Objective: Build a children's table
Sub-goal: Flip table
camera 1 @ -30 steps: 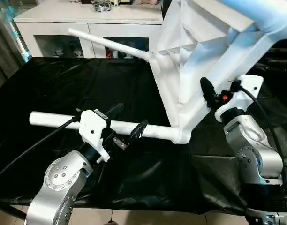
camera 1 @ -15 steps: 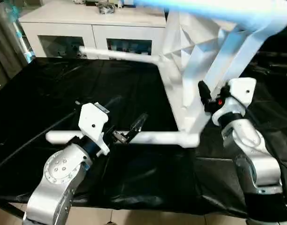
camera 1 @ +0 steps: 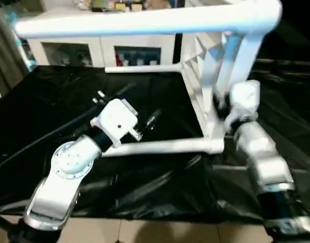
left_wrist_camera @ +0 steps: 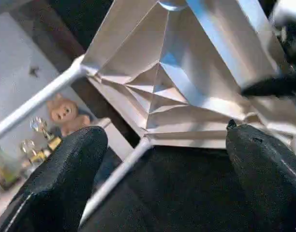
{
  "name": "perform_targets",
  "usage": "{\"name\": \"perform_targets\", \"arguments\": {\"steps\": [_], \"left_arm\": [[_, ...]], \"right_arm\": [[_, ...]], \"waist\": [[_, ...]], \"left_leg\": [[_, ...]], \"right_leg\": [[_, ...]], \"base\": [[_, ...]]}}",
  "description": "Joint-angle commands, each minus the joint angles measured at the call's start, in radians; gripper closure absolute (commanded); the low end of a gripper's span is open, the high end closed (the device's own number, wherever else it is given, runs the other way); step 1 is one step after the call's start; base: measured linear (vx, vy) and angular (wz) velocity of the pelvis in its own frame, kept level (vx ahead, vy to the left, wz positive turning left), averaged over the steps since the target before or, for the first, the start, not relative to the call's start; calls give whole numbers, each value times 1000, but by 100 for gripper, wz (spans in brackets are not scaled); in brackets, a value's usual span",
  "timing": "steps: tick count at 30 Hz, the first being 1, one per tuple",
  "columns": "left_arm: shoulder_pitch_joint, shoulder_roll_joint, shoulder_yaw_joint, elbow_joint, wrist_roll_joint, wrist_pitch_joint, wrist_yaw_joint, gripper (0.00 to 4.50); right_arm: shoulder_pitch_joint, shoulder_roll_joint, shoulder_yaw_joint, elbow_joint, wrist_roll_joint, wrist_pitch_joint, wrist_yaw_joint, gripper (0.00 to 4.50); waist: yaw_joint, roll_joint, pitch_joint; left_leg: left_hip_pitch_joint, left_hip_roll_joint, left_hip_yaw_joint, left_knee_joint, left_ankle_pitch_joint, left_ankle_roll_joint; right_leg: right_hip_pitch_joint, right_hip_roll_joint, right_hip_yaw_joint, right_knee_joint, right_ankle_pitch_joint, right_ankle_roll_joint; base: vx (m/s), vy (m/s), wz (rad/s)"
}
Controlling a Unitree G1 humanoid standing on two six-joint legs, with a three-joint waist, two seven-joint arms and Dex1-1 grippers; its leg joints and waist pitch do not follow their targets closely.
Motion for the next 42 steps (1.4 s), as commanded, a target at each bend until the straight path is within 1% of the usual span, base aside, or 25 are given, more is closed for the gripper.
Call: {"name": "perform_targets", "arguments": {"steps": [1,2,3,5,6,8,9,13,14,16,18,19,21,22,23,24,25,26,27,28,29,34,35,39,42], "left_arm": [[-36,8,-5,-14,45,-51,19,0],[-46,19,-2,-27,69,-91,26,0],[-51,23,3,-33,90,-103,42,0],[-59,29,9,-36,117,-121,66,0],[-79,34,29,-34,157,-142,108,0],[-110,48,53,-26,223,-172,164,0],[-111,48,54,-25,226,-173,166,0],[-185,72,68,3,330,-208,220,0],[-193,73,68,9,339,-209,221,0],[-230,84,58,42,370,-218,231,0],[-257,89,53,74,385,-229,243,0],[-271,91,49,93,395,-231,246,0],[-295,94,47,131,421,-232,257,0],[-318,99,50,162,449,-226,273,0],[-322,100,51,167,453,-225,276,0],[-340,102,59,186,471,-211,290,0],[-348,102,65,194,478,-207,295,0],[-348,102,65,194,478,-207,295,0],[-364,98,83,213,500,-179,321,0],[-371,98,91,222,515,-168,336,0],[-376,97,100,230,526,-156,347,0],[-375,99,120,239,549,-131,362,0],[-378,106,131,253,558,-120,371,0],[-393,126,126,295,569,-124,373,0],[-411,138,114,343,565,-145,356,0]], "right_arm": [[-20,1,-4,39,-21,-16,-16,139],[-31,8,2,66,-16,-40,-8,131],[-30,10,4,71,-15,-46,-6,131],[-33,11,6,87,-15,-61,-2,131],[-31,12,12,107,-21,-79,8,131],[-28,16,12,127,-24,-98,19,131],[-29,16,12,129,-24,-99,20,131],[-46,28,3,178,-24,-137,34,131],[-50,29,3,185,-24,-143,35,131],[-60,36,0,192,-17,-157,40,131],[-67,41,0,194,-16,-163,40,131],[-70,44,0,199,-16,-169,41,131],[-76,50,-2,208,-19,-181,43,131],[-78,55,-3,209,-19,-192,47,131],[-78,56,-4,209,-19,-194,48,131],[-75,60,-5,202,-20,-203,52,131],[-73,61,-6,200,-22,-209,53,131],[-73,61,-6,200,-22,-209,53,131],[-60,63,-7,179,-15,-239,68,131],[-53,63,-8,167,-12,-252,75,131],[-32,66,-10,137,-1,-277,89,131],[17,66,-14,76,20,-313,115,131],[60,66,-21,33,36,-350,135,131],[128,55,-28,-31,69,-417,194,131],[172,42,-29,-71,88,-432,232,131]], "waist": [[-14,1,-40],[-18,-5,-39],[-19,-2,-39],[-24,-6,-42],[-25,-12,-46],[-21,-8,-51],[-22,-8,-48],[-21,-9,-49],[-18,-8,-52],[-16,-4,-53],[-16,-4,-56],[-14,-3,-61],[-10,4,-67],[-10,3,-69],[-7,5,-76],[-6,7,-76],[-5,6,-72],[-3,6,-70],[0,11,-71],[2,10,-71],[5,15,-69],[10,13,-66],[10,16,-66],[18,13,-63],[21,17,-62]], "left_leg": [[48,56,-62,-88,-632,-111],[37,56,-62,-90,-609,-102],[33,56,-63,-90,-600,-99],[17,57,-60,-92,-532,-83],[17,57,-55,-87,-496,-74],[14,57,-48,-80,-432,-59],[12,57,-46,-81,-414,-50],[13,58,-44,-77,-411,-47],[10,59,-44,-76,-386,-45],[7,59,-42,-76,-362,-41],[5,57,-40,-73,-342,-39],[-1,58,-41,-72,-296,-34],[-5,57,-38,-64,-209,-22],[-5,56,-36,-61,-192,-16],[-5,55,-35,-54,-150,-6],[-6,55,-35,-53,-129,2],[-7,56,-33,-54,-124,13],[-5,57,-32,-55,-142,17],[-3,58,-33,-55,-150,15],[-1,61,-33,-56,-162,10],[0,61,-34,-58,-177,5],[2,63,-37,-65,-235,-12],[4,62,-37,-65,-241,-14],[1,61,-39,-68,-272,-7],[2,62,-40,-69,-286,-6]], "right_leg": [[-20,-82,39,-112,-527,-62],[-13,-85,39,-110,-512,-68],[-11,-87,39,-108,-508,-70],[-2,-92,43,-98,-463,-83],[-6,-91,46,-96,-431,-93],[-8,-90,51,-90,-366,-110],[-8,-86,50,-89,-355,-118],[-11,-84,50,-88,-350,-129],[-7,-86,50,-82,-322,-136],[-6,-83,50,-79,-279,-147],[-3,-83,51,-74,-245,-160],[6,-84,51,-66,-188,-170],[10,-80,50,-53,-58,-193],[10,-78,50,-51,-31,-199],[14,-78,49,-42,35,-211],[13,-76,49,-39,65,-215],[11,-76,47,-38,76,-224],[11,-77,47,-42,48,-228],[11,-79,47,-42,36,-230],[9,-77,47,-44,22,-227],[8,-77,47,-45,4,-223],[5,-78,49,-53,-48,-205],[5,-78,48,-54,-56,-209],[3,-78,49,-61,-98,-184],[0,-79,49,-64,-123,-181]], "base": [[0,0,0],[0,0,0],[0,0,0],[0,0,0],[0,0,0],[0,0,0],[0,0,0],[0,0,0],[0,0,0],[0,0,0],[0,0,0],[0,0,0],[0,0,0],[0,0,0],[0,0,0],[0,0,0],[0,0,0],[0,0,0],[0,0,0],[0,0,0],[0,0,0],[0,0,0],[0,0,0],[0,0,0],[0,0,0]]}}
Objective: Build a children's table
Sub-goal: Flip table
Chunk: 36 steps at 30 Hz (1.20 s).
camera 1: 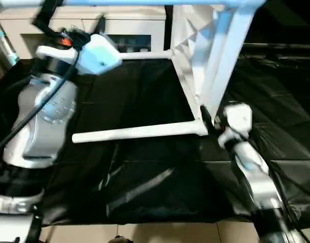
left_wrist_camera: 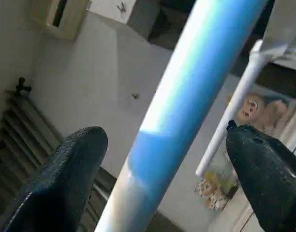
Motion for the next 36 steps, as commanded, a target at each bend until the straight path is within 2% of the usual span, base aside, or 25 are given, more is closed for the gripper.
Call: {"name": "perform_targets", "arguments": {"steps": [1,2,4,6,11,12,17,18,19,20,21,30,33,36], "left_arm": [[-28,19,-12,38,4,-19,-11,0],[-34,23,-16,50,7,-24,-12,0],[-42,30,-20,67,10,-32,-10,0],[-52,36,-25,84,19,-38,-4,0],[-88,43,-34,148,31,-58,13,0],[-101,42,-33,170,27,-65,17,0],[-119,39,-32,201,8,-68,15,0],[-126,39,-32,210,6,-68,13,29],[-133,38,-31,219,3,-69,12,37],[-138,37,-30,227,2,-72,11,37],[-148,37,-28,237,1,-72,12,40],[-190,46,-30,288,-9,-89,6,120],[-195,45,-37,295,-18,-94,-11,122],[-198,43,-41,301,-28,-92,-31,166]], "right_arm": [[16,-15,-3,-34,17,-10,25,131],[22,-19,-4,-35,12,-10,23,131],[30,-23,-7,-39,7,-14,22,131],[38,-23,-11,-49,9,-23,28,131],[54,-13,-3,-81,29,-47,69,131],[60,-11,18,-95,32,-56,94,131],[64,-8,50,-112,44,-66,137,131],[65,-7,56,-116,44,-66,147,126],[65,-6,61,-119,45,-65,155,126],[66,-4,62,-120,45,-65,162,126],[65,-2,64,-119,42,-66,166,126],[68,5,78,-113,32,-75,179,126],[70,8,81,-113,26,-77,179,126],[72,10,82,-113,19,-81,180,126]], "waist": [[3,14,-71],[6,21,-71],[6,17,-71],[9,21,-73],[9,23,-74],[10,22,-73],[9,22,-75],[10,22,-74],[10,19,-74],[12,21,-74],[12,18,-74],[14,21,-75],[15,24,-74],[15,24,-74]], "left_leg": [[33,57,-40,-73,-297,-7],[33,56,-41,-73,-300,-9],[31,55,-40,-73,-300,-8],[30,55,-41,-72,-290,-4],[29,56,-43,-72,-286,3],[27,55,-43,-72,-281,6],[27,56,-42,-71,-275,14],[27,57,-42,-71,-274,14],[27,57,-42,-71,-274,15],[28,57,-42,-71,-274,16],[27,57,-42,-72,-277,17],[26,58,-44,-72,-270,12],[28,58,-43,-72,-278,10],[29,59,-44,-73,-286,5]], "right_leg": [[33,-80,51,-75,-167,-161],[32,-81,50,-75,-174,-161],[33,-81,51,-76,-174,-163],[34,-83,51,-75,-171,-162],[35,-83,49,-74,-169,-159],[35,-83,49,-74,-166,-160],[35,-84,49,-72,-152,-169],[35,-84,49,-73,-151,-172],[35,-84,49,-73,-151,-172],[34,-85,49,-73,-155,-174],[34,-85,49,-74,-163,-173],[35,-87,49,-73,-164,-169],[34,-87,49,-74,-165,-171],[33,-87,50,-73,-164,-172]], "base": [[0,0,0],[0,0,0],[0,0,0],[0,0,0],[0,0,0],[0,0,0],[0,0,0],[0,0,0],[0,0,0],[0,0,0],[0,0,0],[0,0,0],[0,0,0],[0,0,0]]}}
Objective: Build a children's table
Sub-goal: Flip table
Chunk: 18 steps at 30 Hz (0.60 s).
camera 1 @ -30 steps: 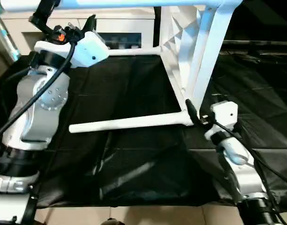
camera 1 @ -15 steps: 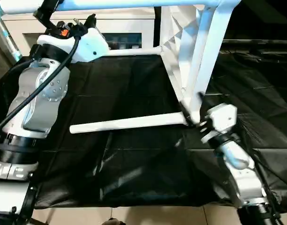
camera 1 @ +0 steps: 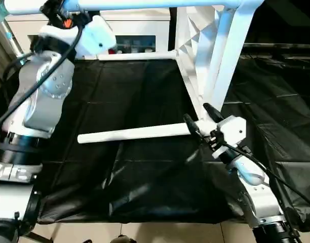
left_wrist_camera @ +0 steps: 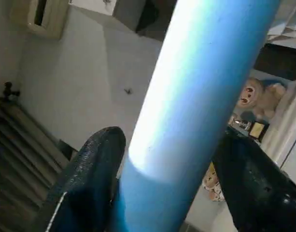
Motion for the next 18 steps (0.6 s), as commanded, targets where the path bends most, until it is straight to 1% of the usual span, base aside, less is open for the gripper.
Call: {"name": "perform_targets", "arguments": {"steps": [1,3,4,5,7,9,10,11,12,13,14,15,18], "left_arm": [[-13,8,-12,10,-16,5,-33,166],[-9,4,-11,1,-31,11,-56,192],[-3,1,-12,-7,-34,18,-66,192],[8,-3,-14,-22,-42,29,-86,212],[17,-6,-15,-33,-49,38,-103,221],[32,-12,-15,-50,-64,54,-128,227],[37,-14,-14,-55,-70,61,-138,236],[45,-20,-9,-65,-84,76,-151,238],[50,-25,-3,-74,-97,93,-161,239],[55,-40,15,-93,-123,132,-177,240],[55,-46,21,-98,-132,146,-182,242],[55,-62,44,-112,-154,183,-186,244],[53,-74,65,-120,-171,207,-188,244]], "right_arm": [[5,2,7,-17,-6,-18,6,126],[7,2,8,-19,-9,-19,5,126],[9,2,8,-19,-10,-20,5,126],[10,2,8,-19,-12,-21,5,126],[11,1,8,-19,-13,-21,6,126],[11,2,7,-19,-16,-22,7,126],[10,3,6,-18,-17,-23,7,126],[10,3,7,-18,-19,-24,8,126],[9,3,9,-18,-20,-26,9,126],[7,2,11,-16,-21,-30,14,126],[6,2,11,-14,-20,-31,16,126],[4,0,11,-12,-19,-34,19,126],[4,-3,11,-11,-18,-36,22,126]], "waist": [[3,11,-71],[5,11,-70],[7,16,-69],[7,13,-69],[8,13,-69],[11,10,-70],[12,10,-69],[14,12,-71],[15,11,-71],[14,7,-70],[16,9,-71],[19,9,-71],[19,6,-70]], "left_leg": [[30,59,-43,-74,-289,5],[31,59,-42,-74,-300,3],[33,60,-43,-75,-310,-1],[33,61,-43,-76,-318,-5],[33,62,-44,-77,-317,-6],[31,61,-43,-76,-305,-1],[31,61,-43,-76,-303,1],[32,62,-43,-75,-296,2],[30,61,-42,-75,-287,5],[30,61,-41,-75,-285,7],[31,61,-41,-75,-282,8],[31,62,-41,-74,-279,11],[29,59,-40,-74,-279,15]], "right_leg": [[33,-87,50,-73,-166,-172],[31,-87,51,-75,-185,-172],[30,-88,51,-76,-202,-169],[30,-88,52,-78,-210,-165],[30,-88,52,-77,-210,-163],[32,-90,52,-76,-210,-161],[31,-89,52,-77,-215,-160],[31,-91,53,-76,-212,-161],[31,-88,52,-75,-205,-161],[31,-88,52,-76,-204,-161],[31,-89,52,-74,-204,-163],[30,-90,52,-75,-211,-165],[31,-89,52,-79,-229,-157]], "base": [[0,0,0],[0,0,0],[0,0,0],[0,0,0],[0,0,0],[0,0,0],[0,0,0],[0,0,0],[0,0,0],[0,0,0],[0,0,0],[0,0,0],[0,0,0]]}}
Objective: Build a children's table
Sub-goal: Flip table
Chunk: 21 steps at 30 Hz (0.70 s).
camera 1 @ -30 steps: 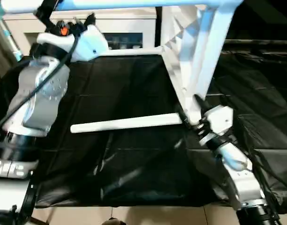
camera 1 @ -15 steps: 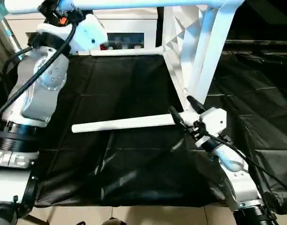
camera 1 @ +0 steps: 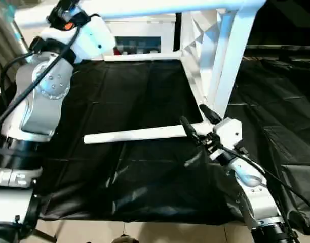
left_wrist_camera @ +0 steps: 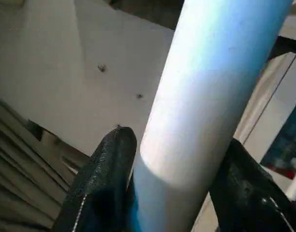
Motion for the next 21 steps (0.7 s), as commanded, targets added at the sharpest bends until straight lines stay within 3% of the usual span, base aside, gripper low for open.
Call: {"name": "perform_targets", "arguments": {"steps": [1,8,14,21], "left_arm": [[13,-41,42,-8,-113,46,-12,244],[14,-131,152,-72,-217,212,-14,244],[-9,-180,218,-91,-254,306,-13,244],[-8,-198,238,-113,-259,315,-5,244]], "right_arm": [[-3,-5,0,-11,-1,-14,11,126],[0,-11,-2,-10,6,-23,33,126],[7,-20,8,-14,11,-30,59,126],[7,-22,11,-10,7,-36,71,126]], "waist": [[-4,-4,-65],[0,-9,-69],[1,-5,-81],[9,-5,-92]], "left_leg": [[28,60,-41,-74,-275,18],[21,57,-36,-66,-201,55],[13,52,-33,-49,-71,124],[8,56,-34,-31,45,197]], "right_leg": [[29,-89,52,-79,-238,-153],[33,-91,51,-77,-220,-159],[37,-85,46,-57,-60,-186],[36,-83,40,-34,92,-214]], "base": [[0,0,0],[0,0,0],[0,0,0],[0,0,0]]}}
